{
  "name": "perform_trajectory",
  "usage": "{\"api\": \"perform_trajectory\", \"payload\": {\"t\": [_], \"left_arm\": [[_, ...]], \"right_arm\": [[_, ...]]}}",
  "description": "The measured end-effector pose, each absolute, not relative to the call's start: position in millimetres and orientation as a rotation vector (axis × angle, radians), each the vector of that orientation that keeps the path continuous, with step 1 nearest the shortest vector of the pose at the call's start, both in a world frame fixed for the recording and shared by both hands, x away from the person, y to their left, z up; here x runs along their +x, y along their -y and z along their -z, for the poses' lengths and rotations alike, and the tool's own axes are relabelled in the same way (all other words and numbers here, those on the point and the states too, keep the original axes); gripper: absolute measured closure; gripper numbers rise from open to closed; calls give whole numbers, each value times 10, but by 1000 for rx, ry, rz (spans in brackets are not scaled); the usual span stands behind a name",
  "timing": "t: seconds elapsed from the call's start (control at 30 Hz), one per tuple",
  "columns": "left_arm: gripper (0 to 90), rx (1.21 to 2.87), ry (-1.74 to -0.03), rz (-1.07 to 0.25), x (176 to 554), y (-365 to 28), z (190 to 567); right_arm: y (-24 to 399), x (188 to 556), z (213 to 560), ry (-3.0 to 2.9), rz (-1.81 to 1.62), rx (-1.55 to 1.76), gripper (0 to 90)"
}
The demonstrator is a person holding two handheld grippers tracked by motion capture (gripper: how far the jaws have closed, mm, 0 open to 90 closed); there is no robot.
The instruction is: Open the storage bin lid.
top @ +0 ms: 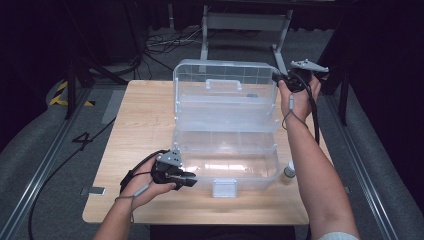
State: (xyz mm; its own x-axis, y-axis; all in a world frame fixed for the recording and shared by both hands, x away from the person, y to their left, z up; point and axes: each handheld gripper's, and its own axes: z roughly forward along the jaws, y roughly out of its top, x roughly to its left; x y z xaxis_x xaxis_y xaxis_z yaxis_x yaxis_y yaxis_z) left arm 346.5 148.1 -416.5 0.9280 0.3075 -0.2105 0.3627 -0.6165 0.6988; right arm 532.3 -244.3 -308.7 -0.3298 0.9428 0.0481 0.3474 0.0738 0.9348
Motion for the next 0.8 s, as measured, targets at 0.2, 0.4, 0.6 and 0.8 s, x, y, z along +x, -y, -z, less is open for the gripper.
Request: {"api": "perform_trajectory", "payload": {"t": [0.2,0.4,0.6,0.8], "left_arm": [[750,2265,-471,95,3468,-1491,4171],[750,2261,-473,96,3467,-1493,4172],[750,2261,-472,94,3466,-1492,4173],[750,2260,-472,93,3465,-1491,4174]], "right_arm": [[2438,5380,3113,-1749,-1250,1292,834],[2420,5434,3139,-1753,-1234,1293,837],[2418,5492,3192,-1749,-1229,1290,840],[2412,5533,3242,-1741,-1229,1281,843]]}}
